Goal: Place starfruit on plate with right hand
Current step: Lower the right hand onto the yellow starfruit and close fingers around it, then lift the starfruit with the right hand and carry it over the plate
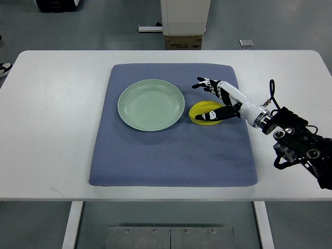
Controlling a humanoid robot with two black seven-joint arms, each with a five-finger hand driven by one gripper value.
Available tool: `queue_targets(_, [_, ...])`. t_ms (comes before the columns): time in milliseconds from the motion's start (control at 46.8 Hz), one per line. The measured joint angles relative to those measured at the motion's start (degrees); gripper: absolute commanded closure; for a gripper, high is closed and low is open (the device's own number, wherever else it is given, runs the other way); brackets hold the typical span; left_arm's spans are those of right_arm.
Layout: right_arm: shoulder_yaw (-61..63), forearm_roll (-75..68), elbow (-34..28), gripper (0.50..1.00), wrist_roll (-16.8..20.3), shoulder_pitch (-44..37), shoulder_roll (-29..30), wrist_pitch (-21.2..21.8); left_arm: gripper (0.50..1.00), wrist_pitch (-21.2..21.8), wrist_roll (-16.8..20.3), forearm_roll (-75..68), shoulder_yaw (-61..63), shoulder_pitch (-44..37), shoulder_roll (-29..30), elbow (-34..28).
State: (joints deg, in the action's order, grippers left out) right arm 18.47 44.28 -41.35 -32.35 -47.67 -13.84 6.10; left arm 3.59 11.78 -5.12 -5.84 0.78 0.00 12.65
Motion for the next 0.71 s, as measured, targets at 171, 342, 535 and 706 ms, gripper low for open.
queue_targets(171, [-3.86,0.02,3.37,0.509,-2.29,-0.2,0.47,-2.45,0.5,0.0,0.0,0.03,-0.02,-0.03,0.0,0.0])
queue_targets(342, [-5.16,0.02,5.07,0.532,-2.65,-0.23,0.74,-3.36,0.5,-0.01,0.0,0.03,0.0,-0.05,0.0,0.0])
queue_targets(535, [-5.33,0.02,5.63,0.688,-2.65,-0.23,0.83,-3.46,0.5,-0.01,0.0,0.03,-0.03,-0.02,0.0,0.0])
queue_targets(706, [-7.39,0.01,5.67,0.929,-2.65,-0.19,0.79,-3.47,0.5,-0.01,0.0,0.03,-0.01,-0.02,0.0,0.0])
